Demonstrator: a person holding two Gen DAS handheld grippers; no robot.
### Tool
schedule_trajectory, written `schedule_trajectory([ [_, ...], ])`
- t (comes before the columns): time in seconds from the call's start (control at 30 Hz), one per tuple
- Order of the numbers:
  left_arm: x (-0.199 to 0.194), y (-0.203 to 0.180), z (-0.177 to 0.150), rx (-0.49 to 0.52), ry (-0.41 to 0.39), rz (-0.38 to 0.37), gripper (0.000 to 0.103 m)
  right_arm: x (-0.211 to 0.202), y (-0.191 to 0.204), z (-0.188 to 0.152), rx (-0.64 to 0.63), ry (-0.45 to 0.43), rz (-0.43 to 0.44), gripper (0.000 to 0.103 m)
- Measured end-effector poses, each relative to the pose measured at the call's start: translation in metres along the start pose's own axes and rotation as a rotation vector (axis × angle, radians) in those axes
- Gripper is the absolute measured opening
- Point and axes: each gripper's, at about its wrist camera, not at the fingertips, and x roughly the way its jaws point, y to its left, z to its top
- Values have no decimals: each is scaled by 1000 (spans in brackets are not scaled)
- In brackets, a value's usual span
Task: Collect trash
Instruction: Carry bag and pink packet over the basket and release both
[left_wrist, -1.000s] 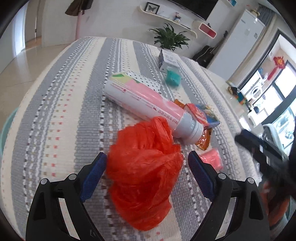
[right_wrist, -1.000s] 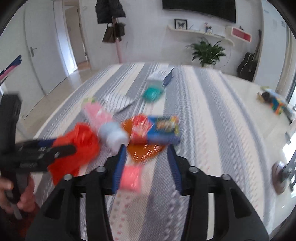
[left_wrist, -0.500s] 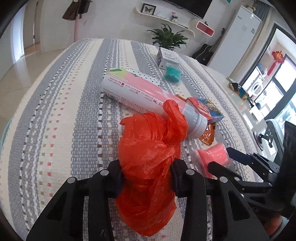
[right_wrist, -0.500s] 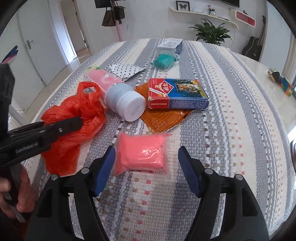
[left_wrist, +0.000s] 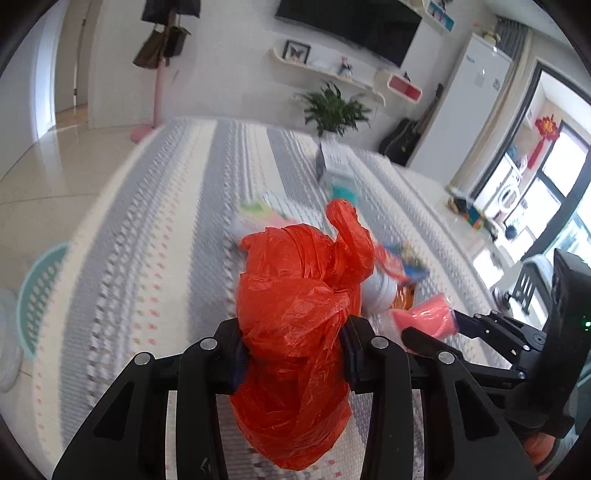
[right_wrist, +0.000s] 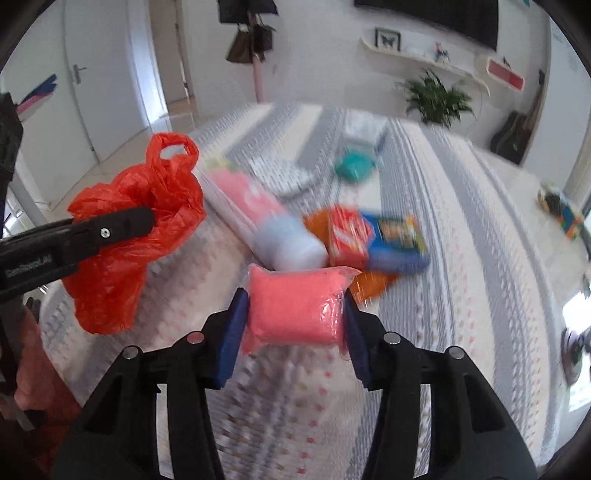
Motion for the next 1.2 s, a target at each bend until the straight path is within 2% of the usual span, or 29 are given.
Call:
schedule_trajectory([
  [0.23,-46,45,31,-58,-107,76,37,-14,62,67,-158,-107,80,46],
  [0.4,-76,98,48,-121,-164,172,37,-9,125,117,-247,-172,167,46],
  [0.57,-100,163,58,-219,-189,275,38,8,187,149,-312,-183,252,46],
  [0.73,-109,220,59,-307,-192,335,38,44,241,166,-366,-156,300,46],
  [0.83,-102,255,57,-358,-174,350,39,73,267,170,-379,-107,314,46],
  [0.97,-86,302,45,-439,-138,349,39,113,288,176,-340,-15,352,46],
  [1.07,-73,323,39,-460,-112,361,39,146,298,182,-301,65,390,46],
  [1.2,-53,344,34,-485,-84,351,40,175,306,182,-288,97,369,46],
])
